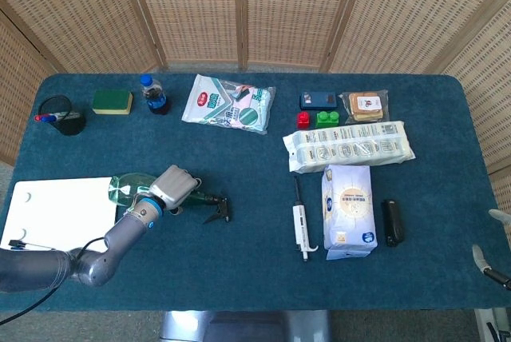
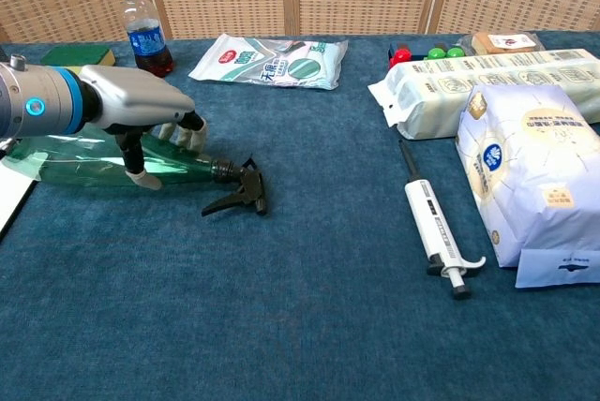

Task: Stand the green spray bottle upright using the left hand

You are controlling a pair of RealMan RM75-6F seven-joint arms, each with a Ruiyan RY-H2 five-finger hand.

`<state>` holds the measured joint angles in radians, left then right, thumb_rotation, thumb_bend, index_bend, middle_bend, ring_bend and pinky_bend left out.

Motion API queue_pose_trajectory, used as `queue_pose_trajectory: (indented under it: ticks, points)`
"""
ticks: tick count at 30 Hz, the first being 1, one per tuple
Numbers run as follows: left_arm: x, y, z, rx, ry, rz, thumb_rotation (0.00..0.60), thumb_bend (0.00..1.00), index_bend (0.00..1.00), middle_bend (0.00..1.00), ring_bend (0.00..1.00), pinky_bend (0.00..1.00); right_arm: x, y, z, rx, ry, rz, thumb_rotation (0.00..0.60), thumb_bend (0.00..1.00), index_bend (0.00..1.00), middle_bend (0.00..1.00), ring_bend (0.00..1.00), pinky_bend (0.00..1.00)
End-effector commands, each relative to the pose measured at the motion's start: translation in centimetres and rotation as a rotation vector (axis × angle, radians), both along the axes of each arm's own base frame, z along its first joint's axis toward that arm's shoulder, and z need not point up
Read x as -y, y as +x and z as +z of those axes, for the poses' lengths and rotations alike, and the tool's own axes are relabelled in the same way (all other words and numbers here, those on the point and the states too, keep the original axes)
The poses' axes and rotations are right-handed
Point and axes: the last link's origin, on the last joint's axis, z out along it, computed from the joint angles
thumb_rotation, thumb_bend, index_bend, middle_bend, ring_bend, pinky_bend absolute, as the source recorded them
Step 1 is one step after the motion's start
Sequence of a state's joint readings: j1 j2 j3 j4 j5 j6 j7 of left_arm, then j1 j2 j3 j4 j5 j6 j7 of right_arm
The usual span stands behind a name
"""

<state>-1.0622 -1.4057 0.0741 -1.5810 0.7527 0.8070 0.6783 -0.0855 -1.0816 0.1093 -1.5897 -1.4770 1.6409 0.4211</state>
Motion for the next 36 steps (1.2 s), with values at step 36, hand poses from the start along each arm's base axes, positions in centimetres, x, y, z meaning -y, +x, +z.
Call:
queue_pose_trajectory:
  ticks: [36]
  points:
    - [-0.3, -3.9, 6.2, 1.550, 0.164, 0.374, 0.600, 0.35, 0.45, 0.38, 0.36, 0.57, 1.9, 0.9, -1.5, 0.002, 0.046, 0.027, 0.600, 0.38, 0.24, 0.29, 0.11, 0.17]
